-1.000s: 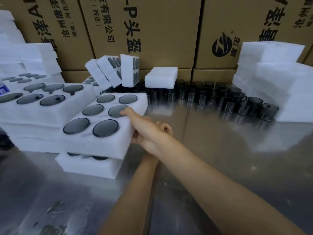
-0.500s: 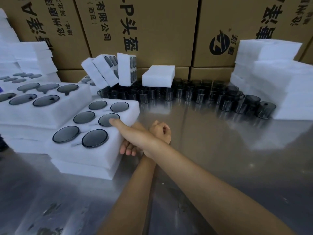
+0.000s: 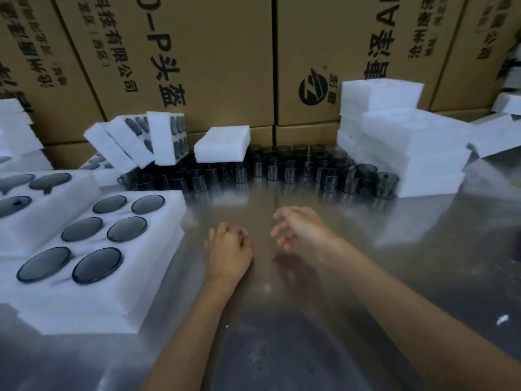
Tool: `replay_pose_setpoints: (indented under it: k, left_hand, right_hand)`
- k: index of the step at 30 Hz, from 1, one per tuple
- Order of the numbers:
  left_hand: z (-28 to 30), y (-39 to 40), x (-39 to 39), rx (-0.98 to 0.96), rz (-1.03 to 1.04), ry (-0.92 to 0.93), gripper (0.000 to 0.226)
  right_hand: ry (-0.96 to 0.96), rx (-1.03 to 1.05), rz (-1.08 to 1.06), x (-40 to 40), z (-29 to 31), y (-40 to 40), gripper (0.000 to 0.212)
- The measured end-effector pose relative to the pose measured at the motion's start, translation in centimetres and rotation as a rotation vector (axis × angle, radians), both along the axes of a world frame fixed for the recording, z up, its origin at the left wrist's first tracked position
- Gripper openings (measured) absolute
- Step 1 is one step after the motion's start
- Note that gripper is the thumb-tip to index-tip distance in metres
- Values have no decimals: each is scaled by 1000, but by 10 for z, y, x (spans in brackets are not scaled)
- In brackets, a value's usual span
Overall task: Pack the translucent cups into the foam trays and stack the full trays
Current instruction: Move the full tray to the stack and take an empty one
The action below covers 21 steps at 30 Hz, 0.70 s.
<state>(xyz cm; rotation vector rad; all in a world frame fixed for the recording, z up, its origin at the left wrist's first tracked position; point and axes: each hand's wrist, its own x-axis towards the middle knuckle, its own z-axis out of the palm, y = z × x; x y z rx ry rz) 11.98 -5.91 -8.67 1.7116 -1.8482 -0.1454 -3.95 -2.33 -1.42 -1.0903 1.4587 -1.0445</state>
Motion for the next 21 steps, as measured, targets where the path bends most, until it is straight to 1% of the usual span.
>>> replay_pose_setpoints:
  k: [2,4,6,8,11,12,14,15,16,18,20,21]
  left_hand:
    - [0,2,-24,-8,-71,-119,19]
    - [0,3,-55,-9,-193,-171,23]
    - [0,0,-87,16,-292,-195,29]
    - [1,-4,-119,52,-373,-215,34]
    - [1,-18,-153,94,-440,-254,41]
    - [0,-24,-160,102,-438,-267,43]
    - [-1,-36,-168,114,-425,-283,46]
    - [-1,-40,-170,108,-425,-280,46]
    - [-1,-44,-172,105,-429,-278,46]
    - [-3,-51,-174,95,-438,-273,44]
    - [-6,-55,-174,75,-433,-269,43]
    - [-7,-56,-174,67,-428,-267,43]
  right_hand:
    - [112,-12,-91,-33,-1,-4,21]
    - [274,-47,-135,-62,-1,-12,25]
    - [373,-69,-135,-86,2,-19,27]
    - [457,-101,-89,-109,10,-26,25]
    - [664,-218,-103,-141,29,-41,21]
    - [781,-273,-157,-154,37,-48,26]
    - [1089,-355,-296,-180,53,-61,42]
    - [1214,-369,-358,-194,60,-67,51]
    - [1310,-331,-401,-209,66,-73,59]
    - [1411,-142,-425,-237,75,-80,65]
    - [1429,14,-397,-254,76,-80,61]
    - [1434,25,-387,-256,74,-79,57]
